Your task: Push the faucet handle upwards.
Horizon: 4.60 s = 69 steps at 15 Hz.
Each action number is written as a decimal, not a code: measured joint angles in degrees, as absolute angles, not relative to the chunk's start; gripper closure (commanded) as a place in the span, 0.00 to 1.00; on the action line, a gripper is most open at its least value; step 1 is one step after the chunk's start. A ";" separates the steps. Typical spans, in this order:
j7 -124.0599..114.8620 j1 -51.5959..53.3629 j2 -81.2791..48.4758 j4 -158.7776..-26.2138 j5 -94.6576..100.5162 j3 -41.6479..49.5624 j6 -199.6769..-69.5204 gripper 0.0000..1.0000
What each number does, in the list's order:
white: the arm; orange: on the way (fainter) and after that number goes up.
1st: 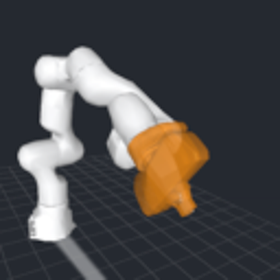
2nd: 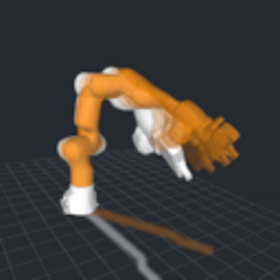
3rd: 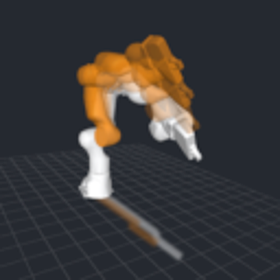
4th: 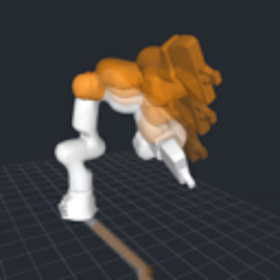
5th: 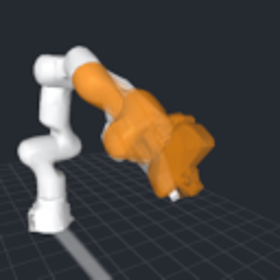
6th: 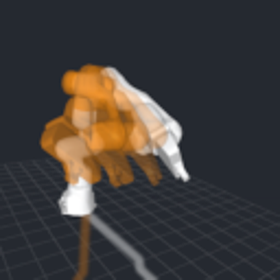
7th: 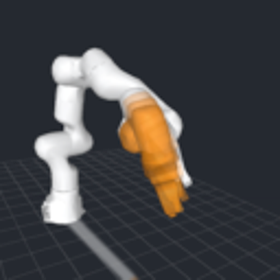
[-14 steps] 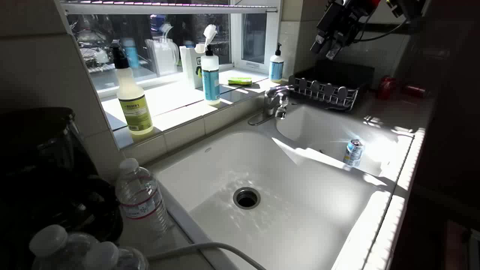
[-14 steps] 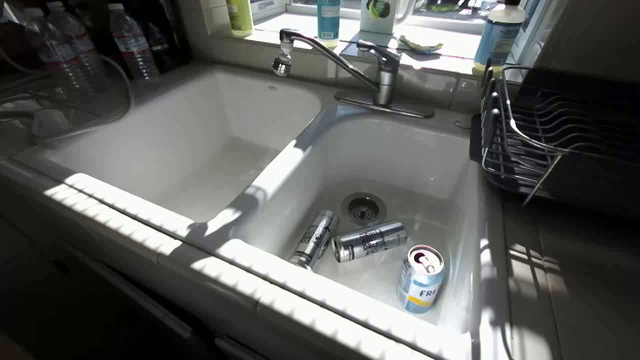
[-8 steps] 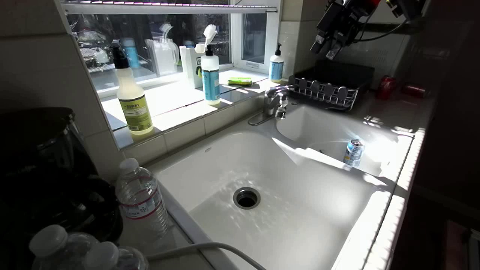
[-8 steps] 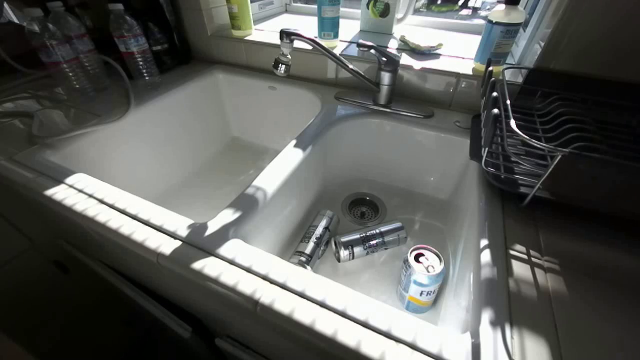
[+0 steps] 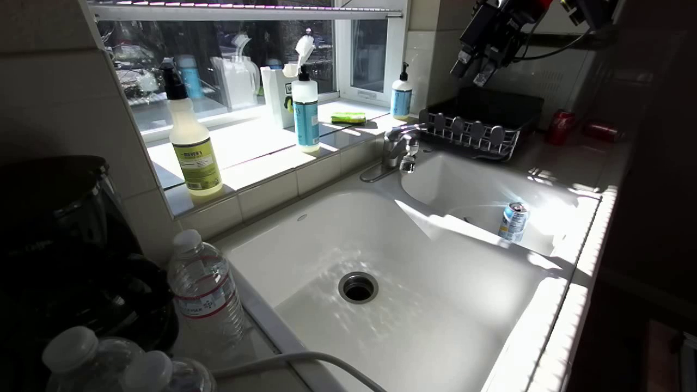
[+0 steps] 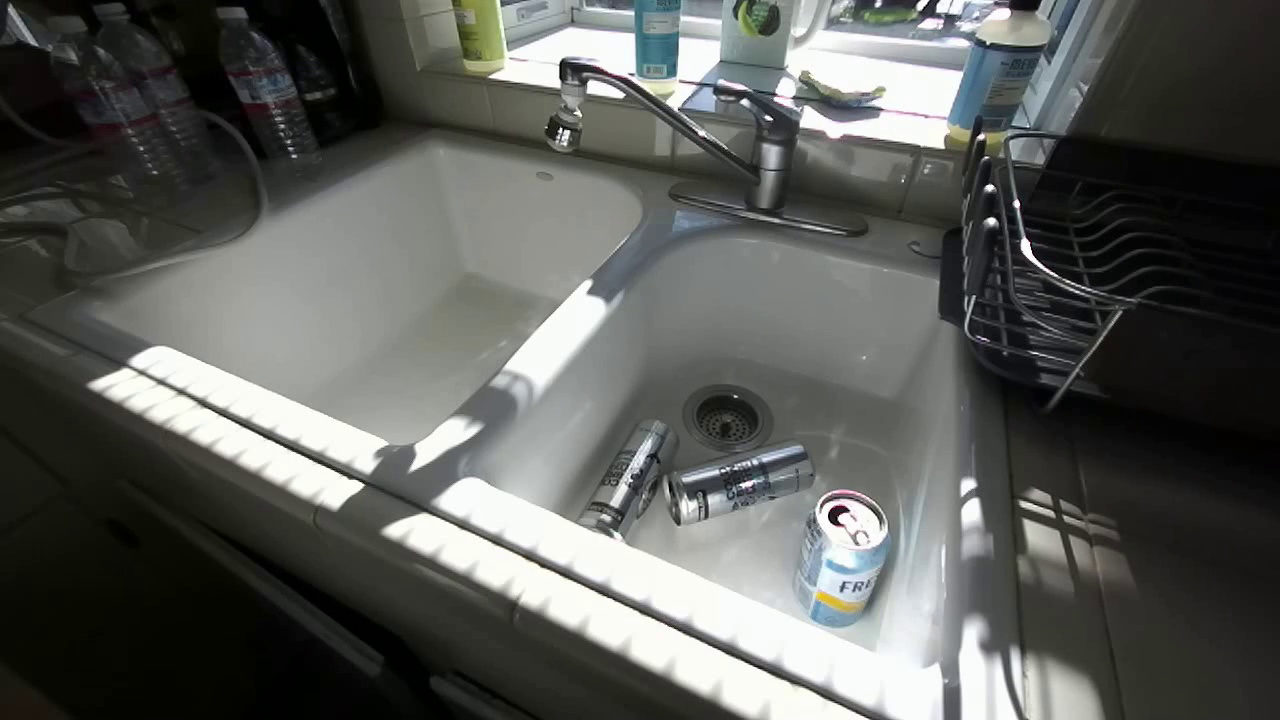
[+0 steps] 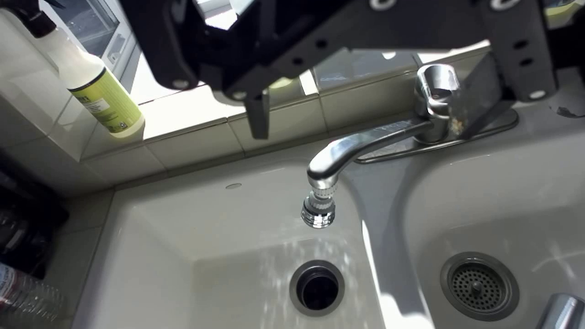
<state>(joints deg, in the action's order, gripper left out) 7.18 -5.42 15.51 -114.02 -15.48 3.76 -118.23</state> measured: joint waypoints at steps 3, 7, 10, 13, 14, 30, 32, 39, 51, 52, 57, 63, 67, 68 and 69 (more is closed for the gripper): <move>6.20 -5.50 15.28 -114.02 -15.34 4.00 -118.96 0.00; 0.55 -7.23 10.60 -114.05 -14.53 6.38 -124.97 0.00; -0.21 -7.66 6.14 -113.92 -17.28 8.34 -128.00 0.00; 2.01 -7.68 2.84 -113.82 -25.18 9.44 -129.18 0.00; 3.14 -7.75 2.05 -113.77 -27.84 9.75 -129.18 0.00; 17.59 -13.00 -8.06 -108.81 -56.89 10.62 -128.49 0.06; 18.19 -13.47 -9.28 -107.77 -59.51 10.62 -127.40 0.00; 18.43 -14.25 -14.25 -103.38 -65.96 10.35 -123.19 0.00; 18.17 -16.02 -19.19 -98.09 -77.24 10.17 -116.61 0.00; 18.07 -16.07 -19.23 -97.91 -77.69 10.17 -116.33 0.00; 17.92 -16.43 -19.51 -97.71 -78.73 10.17 -115.16 0.00; 17.88 -16.45 -19.61 -96.97 -79.24 10.15 -115.13 0.00; 17.78 -16.44 -19.79 -96.44 -79.24 10.14 -115.03 0.00; 17.73 -16.44 -19.80 -96.42 -79.24 10.14 -115.03 0.00; 17.62 -16.44 -19.81 -96.41 -79.24 10.14 -115.02 0.00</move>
<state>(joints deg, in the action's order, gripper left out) 17.62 -16.44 -19.81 -96.41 -79.24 10.14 -115.02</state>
